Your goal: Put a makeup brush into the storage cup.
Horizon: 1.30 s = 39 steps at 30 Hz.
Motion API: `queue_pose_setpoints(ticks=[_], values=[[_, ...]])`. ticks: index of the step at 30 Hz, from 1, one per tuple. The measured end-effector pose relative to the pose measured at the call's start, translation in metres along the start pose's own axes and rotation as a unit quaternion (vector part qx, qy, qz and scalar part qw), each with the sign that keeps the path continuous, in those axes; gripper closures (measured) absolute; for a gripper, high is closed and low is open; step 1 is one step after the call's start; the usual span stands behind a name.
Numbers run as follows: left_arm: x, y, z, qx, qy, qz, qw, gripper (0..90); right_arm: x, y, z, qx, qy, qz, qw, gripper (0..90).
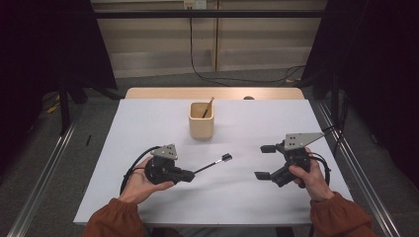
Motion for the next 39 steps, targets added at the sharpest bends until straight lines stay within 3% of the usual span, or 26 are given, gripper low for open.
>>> queue_pose_setpoints(ticks=[8, 12, 21, 27, 36, 39], values=[[-0.001, 0.008, -0.002, -0.042, 0.012, 0.008, 0.9990, 85.5, 0.002, 0.002, 0.002, -0.007, 0.005, -0.002, 1.0000, 4.0], [-0.001, 0.010, -0.003, -0.051, 0.018, 0.011, 0.9985, 85.5, 0.004, 0.003, 0.003, -0.011, 0.007, -0.002, 0.9999, 3.9], [-0.006, 0.015, -0.004, -0.083, 0.009, 0.007, 0.9965, 85.5, 0.007, 0.007, 0.004, -0.025, 0.014, -0.003, 0.9996, 3.8], [-0.009, 0.020, -0.005, -0.109, 0.012, 0.018, 0.9938, 85.5, 0.012, 0.012, 0.006, -0.038, 0.020, -0.006, 0.9991, 3.7], [-0.011, 0.024, -0.004, -0.136, 0.015, 0.018, 0.9904, 85.4, 0.013, 0.016, 0.011, -0.051, 0.020, -0.007, 0.9984, 3.8], [-0.011, 0.027, -0.006, -0.151, 0.017, 0.019, 0.9882, 85.3, 0.014, 0.017, 0.012, -0.059, 0.018, -0.005, 0.9981, 3.1]])
Point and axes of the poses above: each handheld gripper's, and its own axes: z roughly forward along the jaws, y roughly out of its top, x roughly to its left, the point moved 9 cm from there along z, roughly forward along the jaws, and after that the axes turned 5 degrees about x, right-handed, at the moved point
